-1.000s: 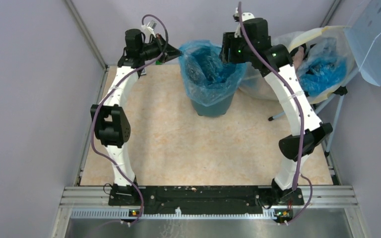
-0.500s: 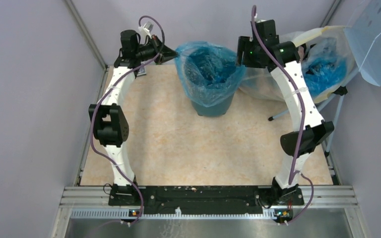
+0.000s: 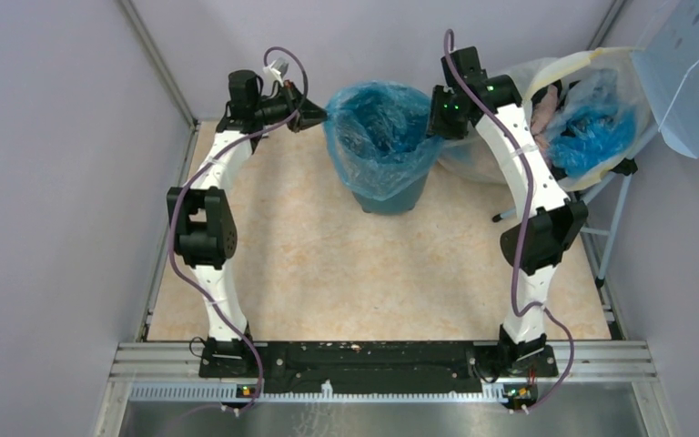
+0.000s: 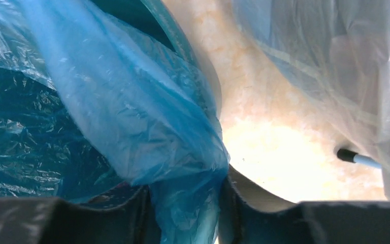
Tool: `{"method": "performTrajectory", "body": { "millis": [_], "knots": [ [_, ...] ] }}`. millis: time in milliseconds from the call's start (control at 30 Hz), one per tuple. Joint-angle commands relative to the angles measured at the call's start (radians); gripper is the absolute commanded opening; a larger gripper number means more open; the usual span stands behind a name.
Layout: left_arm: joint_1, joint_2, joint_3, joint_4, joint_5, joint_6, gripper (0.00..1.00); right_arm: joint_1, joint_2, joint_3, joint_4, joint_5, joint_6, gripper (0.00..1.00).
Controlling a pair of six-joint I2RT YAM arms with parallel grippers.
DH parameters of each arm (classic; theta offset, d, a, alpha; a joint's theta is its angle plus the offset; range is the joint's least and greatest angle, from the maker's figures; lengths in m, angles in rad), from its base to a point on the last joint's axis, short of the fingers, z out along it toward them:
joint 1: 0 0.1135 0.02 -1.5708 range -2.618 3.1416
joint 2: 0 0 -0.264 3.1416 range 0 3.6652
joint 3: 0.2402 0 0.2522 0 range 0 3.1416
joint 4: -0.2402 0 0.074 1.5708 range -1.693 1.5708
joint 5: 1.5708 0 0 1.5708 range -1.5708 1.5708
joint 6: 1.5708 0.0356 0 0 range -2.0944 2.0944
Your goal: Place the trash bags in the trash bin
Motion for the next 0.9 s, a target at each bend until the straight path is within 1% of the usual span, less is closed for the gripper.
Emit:
{"method": "performTrajectory", "body": {
  "millis": [0, 100, 267, 300, 400, 500, 667, 733, 767, 800, 867],
  "knots": [
    [0.001, -0.027, -0.050, 0.077, 0.033, -0.001, 0.00, -0.006, -0.023, 0.062, -0.038, -0.045, 0.037, 0.32],
    [-0.001, -0.075, -0.120, 0.085, 0.039, 0.000, 0.00, -0.007, -0.028, 0.056, -0.083, -0.051, 0.038, 0.22],
    [-0.005, -0.184, -0.257, 0.100, 0.040, -0.002, 0.00, -0.007, -0.054, 0.072, -0.149, -0.072, 0.047, 0.02],
    [-0.007, -0.206, -0.283, 0.101, 0.038, -0.002, 0.00, -0.007, -0.064, 0.072, -0.167, -0.075, 0.054, 0.00],
    [-0.017, -0.282, -0.370, 0.109, 0.021, -0.004, 0.00, -0.006, -0.092, 0.051, -0.225, -0.100, 0.076, 0.00],
    [-0.028, -0.354, -0.446, 0.118, 0.019, -0.012, 0.00, 0.007, -0.140, -0.018, -0.253, -0.168, 0.097, 0.00],
    [-0.030, -0.494, -0.550, 0.088, 0.007, -0.006, 0.00, 0.061, -0.234, -0.104, -0.283, -0.186, 0.143, 0.01],
    [-0.030, -0.532, -0.582, 0.060, -0.004, 0.009, 0.00, 0.081, -0.276, -0.152, -0.275, -0.182, 0.167, 0.09],
    [-0.030, -0.549, -0.600, 0.048, -0.008, 0.015, 0.00, 0.088, -0.302, -0.185, -0.256, -0.190, 0.178, 0.14],
    [-0.030, -0.563, -0.618, 0.046, -0.012, 0.017, 0.00, 0.093, -0.336, -0.234, -0.225, -0.209, 0.187, 0.20],
    [-0.030, -0.586, -0.653, 0.042, -0.020, 0.020, 0.00, 0.096, -0.411, -0.341, -0.138, -0.239, 0.219, 0.26]
  ]
}}
